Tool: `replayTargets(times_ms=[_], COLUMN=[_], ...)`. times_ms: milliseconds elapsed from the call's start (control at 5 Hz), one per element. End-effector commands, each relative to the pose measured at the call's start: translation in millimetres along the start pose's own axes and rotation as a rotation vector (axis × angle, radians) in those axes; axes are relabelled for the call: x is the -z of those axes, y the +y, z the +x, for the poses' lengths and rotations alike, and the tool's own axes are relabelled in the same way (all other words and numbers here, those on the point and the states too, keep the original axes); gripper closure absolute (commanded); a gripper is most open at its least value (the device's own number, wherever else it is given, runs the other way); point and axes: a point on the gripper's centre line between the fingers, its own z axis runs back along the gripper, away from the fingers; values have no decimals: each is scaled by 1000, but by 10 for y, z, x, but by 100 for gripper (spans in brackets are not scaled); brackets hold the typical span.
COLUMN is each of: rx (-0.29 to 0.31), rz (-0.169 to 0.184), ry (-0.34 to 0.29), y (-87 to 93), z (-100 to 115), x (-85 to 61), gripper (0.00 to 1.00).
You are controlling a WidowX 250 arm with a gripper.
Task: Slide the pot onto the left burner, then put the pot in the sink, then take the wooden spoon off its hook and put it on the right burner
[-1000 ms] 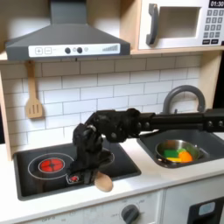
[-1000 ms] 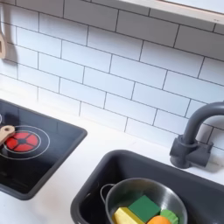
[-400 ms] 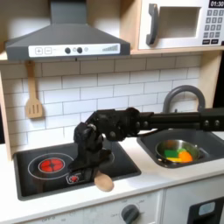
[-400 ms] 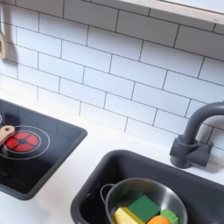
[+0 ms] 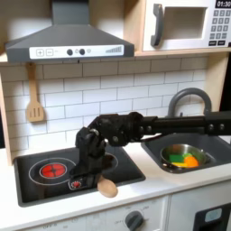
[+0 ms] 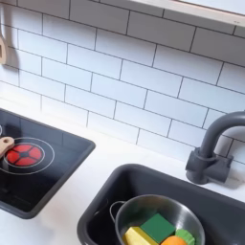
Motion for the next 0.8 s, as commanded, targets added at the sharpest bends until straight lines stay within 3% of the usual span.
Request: replayTargets(times_ms=[0, 600], rx=[-11, 3], rz=[12, 32], ry=[26, 0], y=[32, 51], z=[-47, -4], x=[84, 28], gripper=[100, 100])
